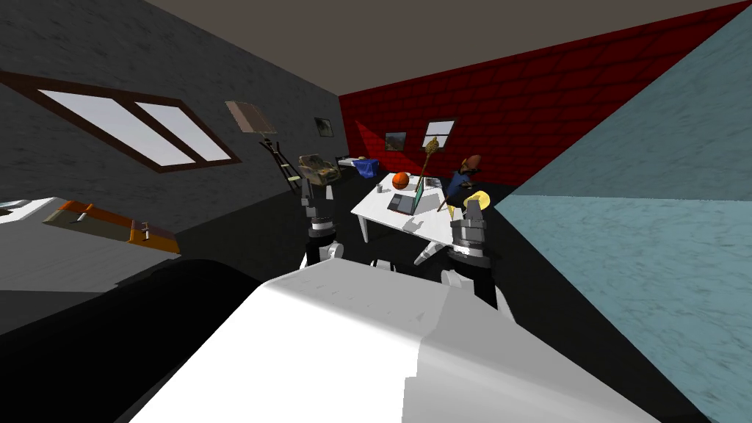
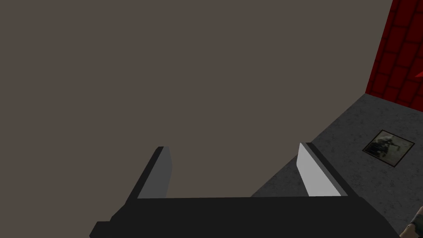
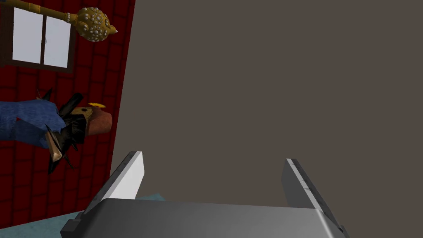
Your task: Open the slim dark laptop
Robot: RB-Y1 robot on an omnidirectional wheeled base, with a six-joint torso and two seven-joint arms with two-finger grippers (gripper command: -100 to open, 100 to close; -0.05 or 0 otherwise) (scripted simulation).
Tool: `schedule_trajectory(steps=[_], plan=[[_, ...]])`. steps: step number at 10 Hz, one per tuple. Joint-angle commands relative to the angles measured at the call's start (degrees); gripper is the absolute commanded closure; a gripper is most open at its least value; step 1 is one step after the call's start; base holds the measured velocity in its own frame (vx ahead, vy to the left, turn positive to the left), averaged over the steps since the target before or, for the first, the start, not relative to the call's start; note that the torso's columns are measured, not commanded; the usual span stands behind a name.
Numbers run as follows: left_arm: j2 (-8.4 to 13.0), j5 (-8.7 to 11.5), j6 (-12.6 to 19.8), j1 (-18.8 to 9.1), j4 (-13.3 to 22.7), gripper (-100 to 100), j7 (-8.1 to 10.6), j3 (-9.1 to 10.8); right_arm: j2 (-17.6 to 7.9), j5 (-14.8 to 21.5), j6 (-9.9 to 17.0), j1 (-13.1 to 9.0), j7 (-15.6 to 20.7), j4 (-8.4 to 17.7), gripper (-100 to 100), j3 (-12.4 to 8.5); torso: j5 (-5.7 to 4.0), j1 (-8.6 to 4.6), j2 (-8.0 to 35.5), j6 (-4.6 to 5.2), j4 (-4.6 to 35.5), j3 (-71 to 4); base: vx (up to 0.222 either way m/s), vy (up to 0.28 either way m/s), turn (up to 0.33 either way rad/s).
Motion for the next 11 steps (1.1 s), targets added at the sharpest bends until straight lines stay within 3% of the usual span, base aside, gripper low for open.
schedule_trajectory(steps=[1, 11], plan=[[0.0, 0.0, 0.0, 0.0, 0.0, 0, 0.00, 0.00, -2.7, 3.2, 1.2, -0.6, 3.2, 1.8, -100, -1.3, 0.00, 0.01, 0.0, 0.00, 0.0, 0.0, 0.050, 0.055, 0.053], [0.0, 0.0, 0.0, 0.0, 0.0, 0, 0.00, 0.00, -9.2, 17.5, 5.7, -2.9, 16.9, 10.0, -100, -6.9, -0.01, -0.06, 0.0, 0.00, 0.0, 0.0, 0.052, 0.054, 0.057]])
